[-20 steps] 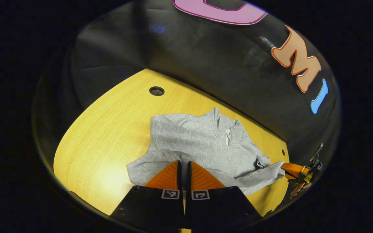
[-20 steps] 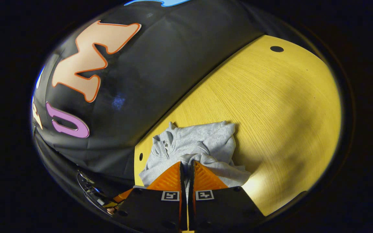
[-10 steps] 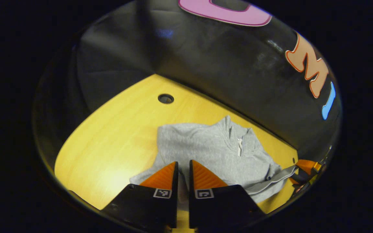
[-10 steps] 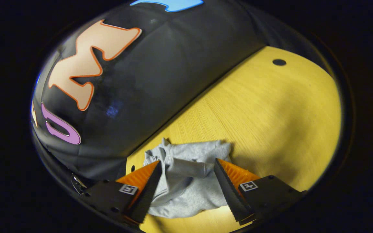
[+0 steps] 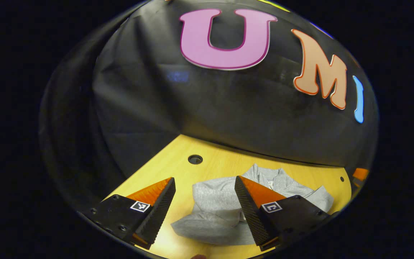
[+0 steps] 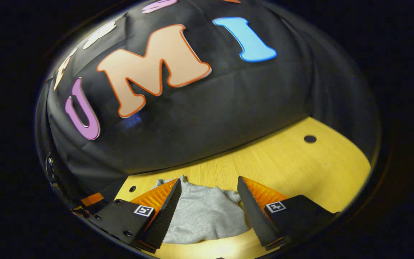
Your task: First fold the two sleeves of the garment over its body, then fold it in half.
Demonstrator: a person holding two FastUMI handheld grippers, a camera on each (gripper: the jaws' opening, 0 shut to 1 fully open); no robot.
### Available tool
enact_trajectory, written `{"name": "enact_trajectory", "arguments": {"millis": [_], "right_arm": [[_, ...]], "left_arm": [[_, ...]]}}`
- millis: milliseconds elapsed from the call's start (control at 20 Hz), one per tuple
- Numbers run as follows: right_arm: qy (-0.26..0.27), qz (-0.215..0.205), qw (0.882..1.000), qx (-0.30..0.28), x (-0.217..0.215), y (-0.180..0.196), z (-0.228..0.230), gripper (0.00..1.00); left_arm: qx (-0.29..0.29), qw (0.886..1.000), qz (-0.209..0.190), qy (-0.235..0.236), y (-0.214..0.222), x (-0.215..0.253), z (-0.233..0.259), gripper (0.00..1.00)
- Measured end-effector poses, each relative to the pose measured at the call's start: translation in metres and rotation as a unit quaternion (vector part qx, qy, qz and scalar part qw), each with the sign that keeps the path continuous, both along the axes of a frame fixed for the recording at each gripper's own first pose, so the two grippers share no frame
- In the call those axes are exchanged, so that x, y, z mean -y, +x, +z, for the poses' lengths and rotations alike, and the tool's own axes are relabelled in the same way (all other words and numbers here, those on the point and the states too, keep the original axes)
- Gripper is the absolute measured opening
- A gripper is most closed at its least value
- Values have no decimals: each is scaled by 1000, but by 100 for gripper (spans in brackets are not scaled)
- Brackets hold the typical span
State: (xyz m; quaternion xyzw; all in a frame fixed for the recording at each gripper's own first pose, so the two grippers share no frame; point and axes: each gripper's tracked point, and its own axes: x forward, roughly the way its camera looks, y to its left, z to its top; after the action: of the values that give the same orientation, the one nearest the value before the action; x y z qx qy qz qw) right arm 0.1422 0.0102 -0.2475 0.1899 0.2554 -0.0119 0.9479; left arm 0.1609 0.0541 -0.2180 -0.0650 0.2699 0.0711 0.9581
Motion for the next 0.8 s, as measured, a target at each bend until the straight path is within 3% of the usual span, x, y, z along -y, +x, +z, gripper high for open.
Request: {"name": "enact_trajectory", "arguments": {"millis": [200, 250, 350, 400, 500, 800], "right_arm": [[-65, 31, 995, 64, -3, -23, 40, 97], [-82, 37, 993, 77, -2, -29, 48, 92], [-111, 44, 988, 102, -2, -45, 64, 97], [-119, 55, 985, 114, -5, -54, 70, 94], [-123, 75, 980, 135, -14, -67, 77, 97], [-129, 59, 979, 145, -10, -83, 84, 99]], "left_arm": [[69, 995, -4, 70, -28, -7, 57, 96], [77, 994, -8, 78, -34, -3, 64, 95], [81, 992, -10, 92, -47, 1, 73, 95], [81, 992, -10, 96, -50, 4, 75, 94], [78, 992, -6, 103, -52, 13, 78, 96], [80, 991, 12, 106, -46, 14, 83, 94]]}}
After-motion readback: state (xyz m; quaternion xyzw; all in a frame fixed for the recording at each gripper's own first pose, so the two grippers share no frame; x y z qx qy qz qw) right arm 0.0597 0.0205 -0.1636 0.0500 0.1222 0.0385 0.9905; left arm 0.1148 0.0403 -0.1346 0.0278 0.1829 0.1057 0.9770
